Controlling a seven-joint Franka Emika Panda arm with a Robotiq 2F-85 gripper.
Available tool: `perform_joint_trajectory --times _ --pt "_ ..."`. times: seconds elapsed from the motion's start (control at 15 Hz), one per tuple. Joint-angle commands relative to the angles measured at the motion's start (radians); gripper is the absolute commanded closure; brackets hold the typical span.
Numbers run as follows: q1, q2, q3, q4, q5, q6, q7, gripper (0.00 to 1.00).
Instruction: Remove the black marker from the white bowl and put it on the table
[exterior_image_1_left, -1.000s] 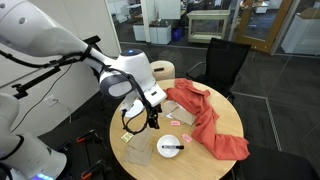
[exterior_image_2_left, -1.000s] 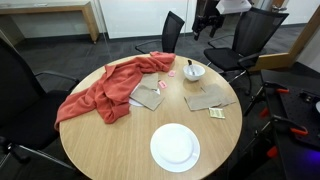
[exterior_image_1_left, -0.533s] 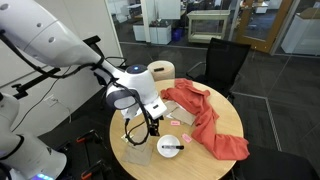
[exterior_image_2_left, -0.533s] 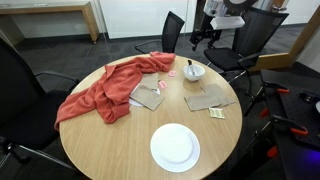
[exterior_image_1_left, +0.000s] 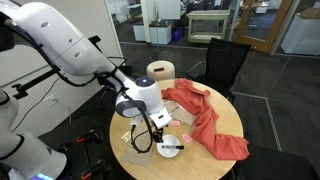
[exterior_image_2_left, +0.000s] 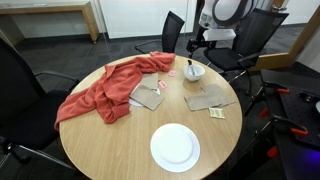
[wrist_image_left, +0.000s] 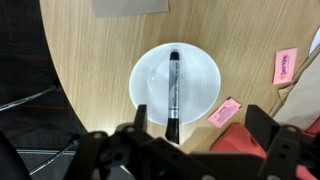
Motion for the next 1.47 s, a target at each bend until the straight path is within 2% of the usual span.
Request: perform_joint_trajectory --times 0.0,0.13,0.4,0.53,0.67,0.87,1.0,1.4 --pt "0.026 0.084 -0.027 0.077 0.051 0.011 -0.011 0.0" --pt "0.031 0.12 -0.033 0.111 0.059 0.006 -0.01 0.02" --pt "0.039 0.178 -0.048 0.163 0.072 -0.003 -0.008 0.41" --pt "0.041 0.201 -0.055 0.181 0.078 -0.005 -0.008 0.5" --pt "0.046 0.218 -0.061 0.195 0.081 -0.01 -0.007 0.52" --pt "0.046 0.233 -0.067 0.198 0.08 -0.009 -0.011 0.44" --pt "0.044 0.241 -0.07 0.195 0.081 -0.008 -0.015 0.43" --pt "0.044 0.269 -0.076 0.21 0.083 -0.008 -0.014 0.48"
